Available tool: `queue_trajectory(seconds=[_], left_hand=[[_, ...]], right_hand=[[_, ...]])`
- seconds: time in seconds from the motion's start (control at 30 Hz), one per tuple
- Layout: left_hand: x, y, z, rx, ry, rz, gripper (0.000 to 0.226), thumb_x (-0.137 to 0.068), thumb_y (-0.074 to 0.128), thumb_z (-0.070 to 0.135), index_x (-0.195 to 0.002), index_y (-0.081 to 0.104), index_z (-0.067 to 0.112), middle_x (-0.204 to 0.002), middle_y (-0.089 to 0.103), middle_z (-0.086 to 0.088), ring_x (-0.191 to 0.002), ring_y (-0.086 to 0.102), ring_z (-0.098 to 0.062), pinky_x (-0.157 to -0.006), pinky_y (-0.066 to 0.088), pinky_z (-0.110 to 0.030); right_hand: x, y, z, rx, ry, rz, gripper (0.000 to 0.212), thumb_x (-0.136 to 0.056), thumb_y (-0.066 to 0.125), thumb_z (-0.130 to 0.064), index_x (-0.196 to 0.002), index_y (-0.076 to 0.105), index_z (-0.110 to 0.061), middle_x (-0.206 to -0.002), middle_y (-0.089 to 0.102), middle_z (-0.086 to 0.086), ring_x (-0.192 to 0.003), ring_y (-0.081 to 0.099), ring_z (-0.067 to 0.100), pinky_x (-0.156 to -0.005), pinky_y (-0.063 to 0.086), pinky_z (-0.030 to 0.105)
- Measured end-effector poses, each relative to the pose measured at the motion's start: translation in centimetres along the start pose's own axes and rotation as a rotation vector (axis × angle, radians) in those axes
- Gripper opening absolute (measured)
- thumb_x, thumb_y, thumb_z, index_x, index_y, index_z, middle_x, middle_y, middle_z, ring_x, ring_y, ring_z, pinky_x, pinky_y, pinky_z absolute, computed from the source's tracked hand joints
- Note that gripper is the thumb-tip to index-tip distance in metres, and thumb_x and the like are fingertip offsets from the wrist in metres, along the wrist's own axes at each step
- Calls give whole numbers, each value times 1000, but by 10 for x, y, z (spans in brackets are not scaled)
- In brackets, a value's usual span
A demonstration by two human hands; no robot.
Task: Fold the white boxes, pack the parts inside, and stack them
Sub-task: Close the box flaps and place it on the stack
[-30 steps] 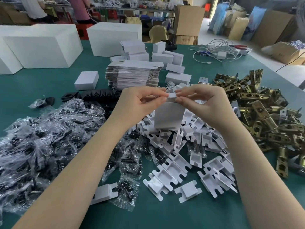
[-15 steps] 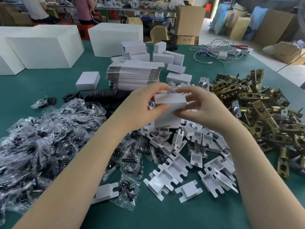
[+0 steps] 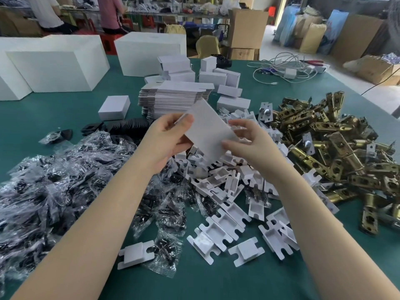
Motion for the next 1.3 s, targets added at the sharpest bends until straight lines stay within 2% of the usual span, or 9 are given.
queue_trajectory(seconds=[0.17, 0.37, 0.7, 0.87, 0.97, 1.03, 1.1, 1.23, 1.3], left_hand=[[0, 12, -14, 428, -92, 67, 23, -97, 58, 29, -114, 59, 13, -105, 75, -7, -92, 74, -18, -73, 59, -27], [6, 38, -20, 228, -109, -79, 20, -100, 55, 16, -119, 60, 20, -106, 70, 0, -93, 67, -16, -77, 58, -26], [8, 34, -16, 263, -89, 25, 47, -94, 61, 22, -138, 47, 13, -119, 64, -4, -105, 63, -15, -85, 56, -29], [14, 29, -12, 357, -170, 72, 35, -103, 50, 23, -135, 45, 9, -133, 57, -15, -114, 61, -24, -84, 60, -33], [18, 7, 7, 507, -107, 252, 18, -101, 52, 22, -114, 49, 10, -123, 58, -15, -109, 61, -29, -81, 61, -38], [17, -23, 31, 655, 3, 416, 13, -100, 55, 21, -106, 49, 11, -114, 61, -13, -101, 63, -28, -81, 61, -42], [6, -61, 59, 736, 113, 553, 16, -100, 56, 19, -112, 51, 11, -111, 63, -11, -97, 63, -27, -83, 60, -42], [-33, -136, 77, 555, 20, 753, 36, -100, 42, 20, -136, 46, 15, -118, 58, -7, -98, 60, -24, -106, 41, -52], [-48, -159, 69, 457, -69, 791, 36, -100, 45, 20, -136, 44, 18, -123, 59, -4, -101, 61, -21, -104, 45, -48]], right_hand=[[-2, 11, 7, -399, 103, 175, 42, -99, 57, -27, -140, 46, -28, -115, 67, -2, -105, 67, 18, -82, 59, 33], [3, -5, -6, -351, -12, 366, 40, -107, 37, -26, -146, 46, -24, -138, 53, -6, -126, 49, 13, -109, 43, 45], [1, 17, -20, -252, -62, 67, 57, -104, 48, -23, -156, 25, -24, -154, 39, 2, -139, 40, 18, -116, 34, 45], [0, 17, -10, -397, -17, 11, 66, -96, 51, -40, -155, 25, -29, -148, 45, -10, -134, 44, 11, -112, 33, 34], [3, 11, -10, -224, -64, 94, 72, -92, 50, -56, -155, 20, -39, -147, 37, -21, -127, 46, -3, -98, 41, 19], [5, 11, -8, -82, -111, 151, 66, -97, 50, -50, -154, 19, -37, -145, 42, -16, -125, 48, -2, -99, 46, 24], [6, 13, -5, -6, -149, 195, 63, -98, 52, -42, -154, 22, -35, -138, 51, -13, -126, 50, 4, -102, 47, 32], [9, 18, 8, 22, -179, 257, 51, -98, 55, -33, -146, 35, -31, -121, 60, -13, -99, 57, -17, -76, 43, 0], [8, 22, 16, 46, -157, 250, 47, -98, 56, -33, -140, 37, -37, -118, 60, -15, -94, 58, -16, -73, 44, 0]])
Point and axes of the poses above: each hand's wrist, its own x-axis away from the middle knuckle, its own y-axis out of the palm, z = x × y, the point moved 9 cm from there along -x, towards the middle knuckle
